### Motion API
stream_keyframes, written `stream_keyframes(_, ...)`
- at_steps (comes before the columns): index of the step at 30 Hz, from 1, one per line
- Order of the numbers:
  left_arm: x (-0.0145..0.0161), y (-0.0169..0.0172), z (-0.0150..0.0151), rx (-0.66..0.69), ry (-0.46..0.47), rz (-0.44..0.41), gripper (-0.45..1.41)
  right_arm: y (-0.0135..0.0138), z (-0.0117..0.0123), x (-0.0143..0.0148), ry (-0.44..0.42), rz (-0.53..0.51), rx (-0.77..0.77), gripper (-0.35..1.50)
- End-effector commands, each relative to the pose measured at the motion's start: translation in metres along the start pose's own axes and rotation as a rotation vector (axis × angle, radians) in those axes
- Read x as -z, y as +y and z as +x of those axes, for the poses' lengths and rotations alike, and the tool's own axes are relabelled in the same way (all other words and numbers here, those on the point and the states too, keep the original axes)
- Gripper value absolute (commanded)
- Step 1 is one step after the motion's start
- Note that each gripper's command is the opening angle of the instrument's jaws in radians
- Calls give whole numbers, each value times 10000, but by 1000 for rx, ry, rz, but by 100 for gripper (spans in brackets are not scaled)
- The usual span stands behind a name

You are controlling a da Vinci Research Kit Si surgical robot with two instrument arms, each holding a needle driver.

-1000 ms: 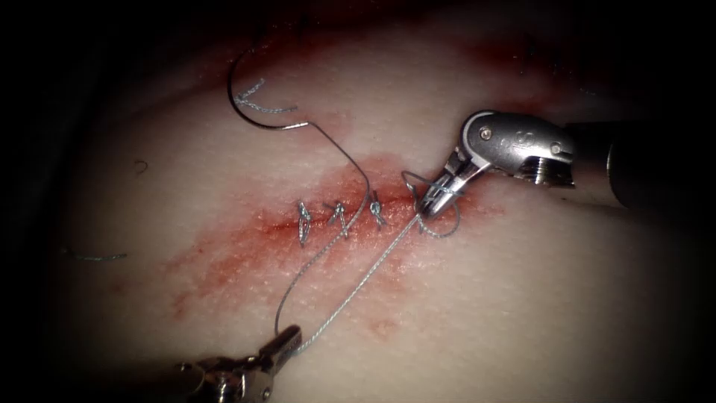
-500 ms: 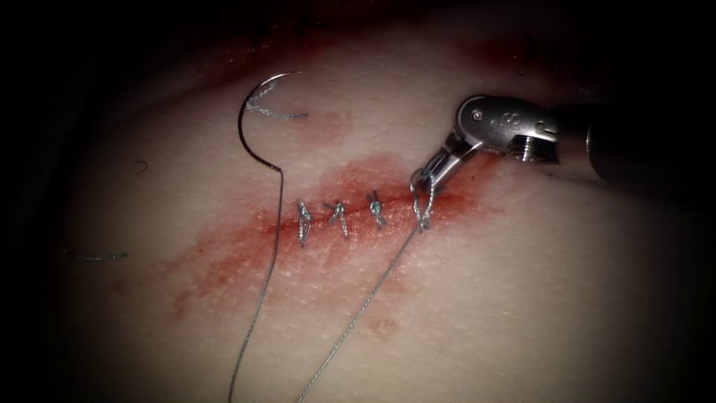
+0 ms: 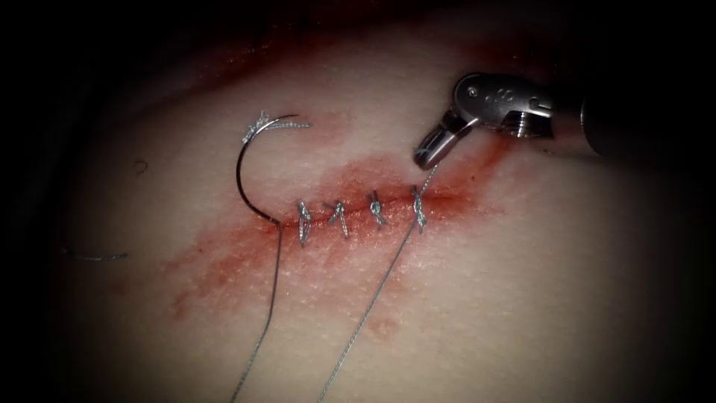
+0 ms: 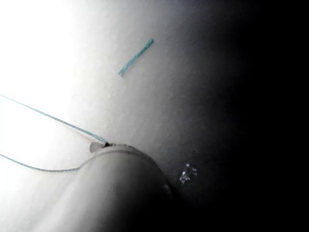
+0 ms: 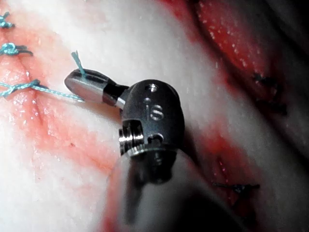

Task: Wound Closure

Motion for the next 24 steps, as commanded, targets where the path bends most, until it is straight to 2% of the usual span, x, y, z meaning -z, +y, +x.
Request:
stream_keyframes(1, -2, 10, 4, 2, 3, -3, -45, 13, 0, -6, -2, -8, 10, -35)
stream_keyframes(12, 7, 28, 13, -1, 9, -4, -45, 25, 3, -5, -49, -122, 69, -35)
stream_keyframes(13, 6, 29, 13, -3, 9, -6, -45, 26, 5, -5, -72, -134, 92, -35)
stream_keyframes(15, 5, 36, 11, -8, 12, -20, -45, 30, 11, -2, -185, -275, 198, -35)
stream_keyframes(17, 5, 42, 12, -7, 20, -30, -45, 31, 14, 0, -247, -354, 241, -35)
stream_keyframes(24, 6, 72, 18, -122, 85, -137, -45, 29, 15, 2, -450, -441, 339, -35)
